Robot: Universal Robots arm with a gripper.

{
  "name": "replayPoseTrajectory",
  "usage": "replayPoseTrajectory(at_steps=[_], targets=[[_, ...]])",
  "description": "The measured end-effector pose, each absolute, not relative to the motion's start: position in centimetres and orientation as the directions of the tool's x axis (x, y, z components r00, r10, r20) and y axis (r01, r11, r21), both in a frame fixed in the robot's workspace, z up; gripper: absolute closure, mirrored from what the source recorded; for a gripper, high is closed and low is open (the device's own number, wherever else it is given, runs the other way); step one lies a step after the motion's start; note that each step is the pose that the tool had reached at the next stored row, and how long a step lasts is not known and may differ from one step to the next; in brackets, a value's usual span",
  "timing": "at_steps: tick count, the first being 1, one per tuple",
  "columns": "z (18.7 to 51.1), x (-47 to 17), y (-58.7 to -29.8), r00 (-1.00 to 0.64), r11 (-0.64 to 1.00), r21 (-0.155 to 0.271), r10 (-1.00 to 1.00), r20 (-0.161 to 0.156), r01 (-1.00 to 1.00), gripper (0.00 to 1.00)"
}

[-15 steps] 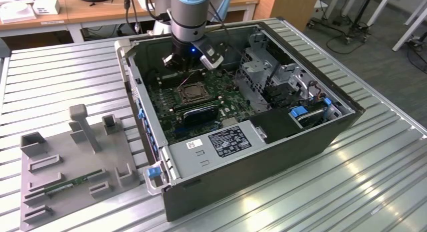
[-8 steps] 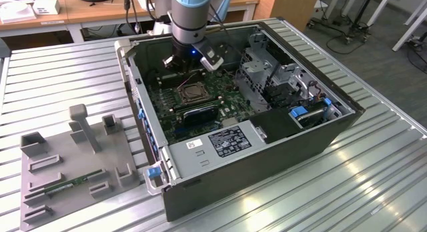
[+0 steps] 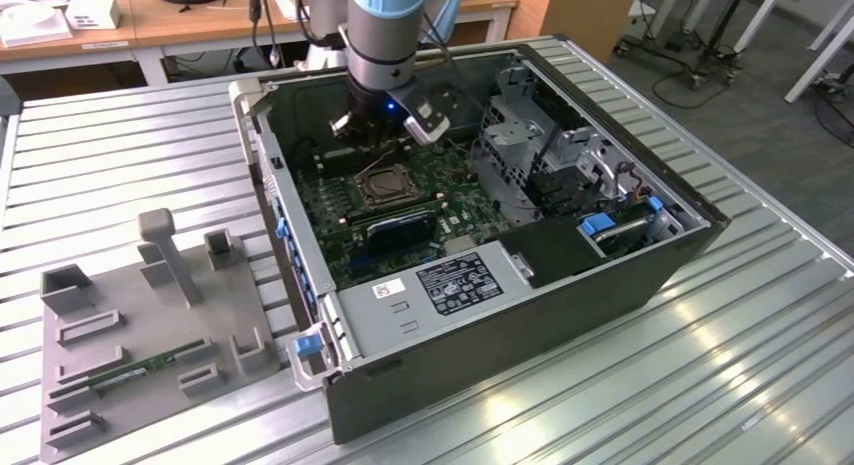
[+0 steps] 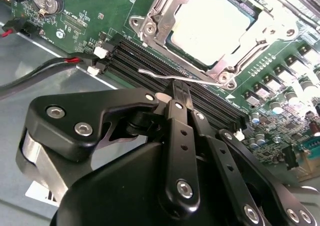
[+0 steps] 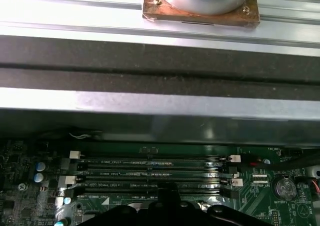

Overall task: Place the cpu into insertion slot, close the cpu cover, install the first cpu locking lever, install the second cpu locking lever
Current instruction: 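Install the first cpu locking lever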

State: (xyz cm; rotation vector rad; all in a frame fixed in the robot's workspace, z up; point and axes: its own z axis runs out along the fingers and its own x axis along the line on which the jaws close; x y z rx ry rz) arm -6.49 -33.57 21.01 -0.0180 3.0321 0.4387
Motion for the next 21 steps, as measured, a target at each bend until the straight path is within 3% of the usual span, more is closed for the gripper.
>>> replayPoseTrajectory(at_steps=[21], targets=[[20.8,-5.4,-33.6,-0.997,0.959,0.283,-0.001,-0.079,-0.023,0.89]])
